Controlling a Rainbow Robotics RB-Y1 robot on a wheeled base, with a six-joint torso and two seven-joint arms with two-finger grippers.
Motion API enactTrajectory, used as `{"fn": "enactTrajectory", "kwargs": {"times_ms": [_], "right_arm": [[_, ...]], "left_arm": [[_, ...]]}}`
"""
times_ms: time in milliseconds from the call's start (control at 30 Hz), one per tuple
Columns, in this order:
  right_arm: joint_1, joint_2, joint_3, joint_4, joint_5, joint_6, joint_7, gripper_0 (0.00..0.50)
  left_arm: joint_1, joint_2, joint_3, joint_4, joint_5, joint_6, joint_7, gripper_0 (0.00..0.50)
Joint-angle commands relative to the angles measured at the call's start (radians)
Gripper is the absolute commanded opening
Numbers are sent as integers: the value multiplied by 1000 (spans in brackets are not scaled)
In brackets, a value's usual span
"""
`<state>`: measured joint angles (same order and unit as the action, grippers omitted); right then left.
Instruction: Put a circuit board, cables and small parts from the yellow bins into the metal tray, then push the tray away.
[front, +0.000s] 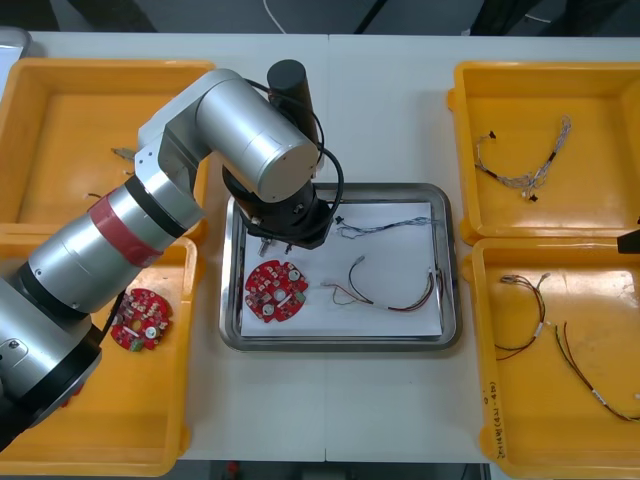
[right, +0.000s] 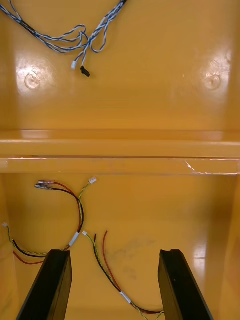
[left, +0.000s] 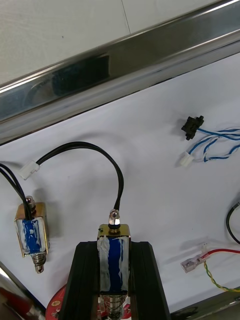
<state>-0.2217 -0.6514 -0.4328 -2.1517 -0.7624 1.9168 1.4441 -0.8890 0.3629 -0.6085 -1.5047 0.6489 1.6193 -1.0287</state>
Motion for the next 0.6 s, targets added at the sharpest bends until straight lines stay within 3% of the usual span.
{"fn": "enactTrajectory", "kwargs": {"times_ms": [33,333,367,400,467,600], "right_arm": [[39,-36,-52,-31,-9,3,-19,500],[79,-36,-64,-39,-20,3,-19,500],[82,-36,-66,-43,-20,3,-19,500],[82,-36,-66,-45,-20,3,-19,500],[84,-36,-67,-45,-21,3,-19,500],[91,-36,-69,-46,-21,3,-16,500]], "left_arm": [[-47,-30,-31,21,-23,-39,-7,0],[-47,-33,-31,44,-25,-68,-4,13],[-45,-33,-33,44,-23,-68,-4,119],[-47,-35,-33,44,-23,-68,-1,359],[-47,-33,-31,44,-25,-68,1,488],[-47,-33,-31,43,-22,-70,9,500]]}}
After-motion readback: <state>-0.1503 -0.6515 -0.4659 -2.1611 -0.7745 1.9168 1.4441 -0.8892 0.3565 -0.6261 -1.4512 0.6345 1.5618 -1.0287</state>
